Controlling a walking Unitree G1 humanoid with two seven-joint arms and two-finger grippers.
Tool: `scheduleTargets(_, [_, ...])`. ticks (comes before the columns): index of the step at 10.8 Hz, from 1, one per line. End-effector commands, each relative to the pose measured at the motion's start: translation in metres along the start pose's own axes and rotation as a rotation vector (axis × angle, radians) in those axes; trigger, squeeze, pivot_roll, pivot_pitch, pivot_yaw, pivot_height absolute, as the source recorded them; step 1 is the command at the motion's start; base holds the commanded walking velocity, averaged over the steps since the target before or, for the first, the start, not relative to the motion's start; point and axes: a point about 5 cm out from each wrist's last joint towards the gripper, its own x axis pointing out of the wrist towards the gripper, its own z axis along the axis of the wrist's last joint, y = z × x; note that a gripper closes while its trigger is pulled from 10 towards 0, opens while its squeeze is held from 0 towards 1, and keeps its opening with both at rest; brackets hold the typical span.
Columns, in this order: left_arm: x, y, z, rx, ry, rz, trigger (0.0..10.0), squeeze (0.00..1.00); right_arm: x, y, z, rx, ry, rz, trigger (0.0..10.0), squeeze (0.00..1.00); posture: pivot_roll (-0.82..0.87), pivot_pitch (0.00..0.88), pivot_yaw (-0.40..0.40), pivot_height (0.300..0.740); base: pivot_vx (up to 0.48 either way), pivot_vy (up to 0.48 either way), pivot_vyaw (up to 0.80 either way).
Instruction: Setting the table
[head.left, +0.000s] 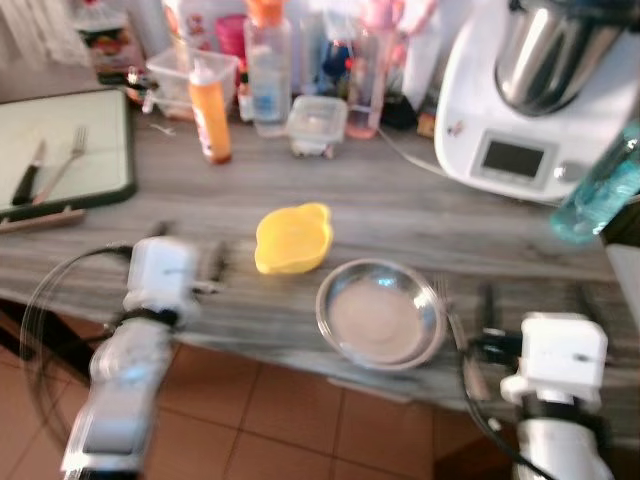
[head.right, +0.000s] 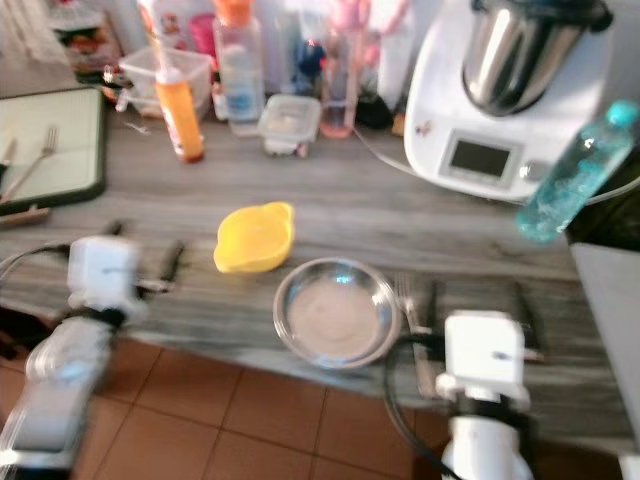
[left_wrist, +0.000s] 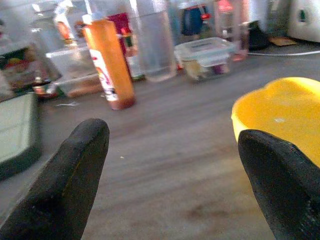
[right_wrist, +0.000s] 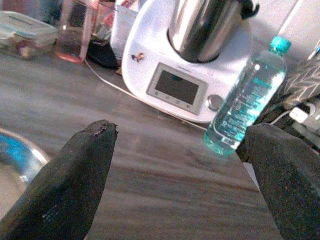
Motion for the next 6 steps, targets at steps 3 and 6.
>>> scheduleTargets(3, [-0.001, 0.006, -0.002, 0.013, 0.01, 0.007, 10.0, 0.0, -0.002, 0.001, 0.001, 0.007, 0.004, -0.009, 10.0, 0.0, 0.09, 0.112, -0.02, 0.74, 0.0, 0.361, 0.0])
scheduleTargets(6, [0.001, -0.004, -0.002, 0.003, 0.007, -0.012, 10.0, 0.0, 0.0, -0.002, -0.001, 0.017, 0.008, -0.019, 10.0, 0.0, 0.08, 0.115, -0.012, 0.74, 0.0, 0.24, 0.0])
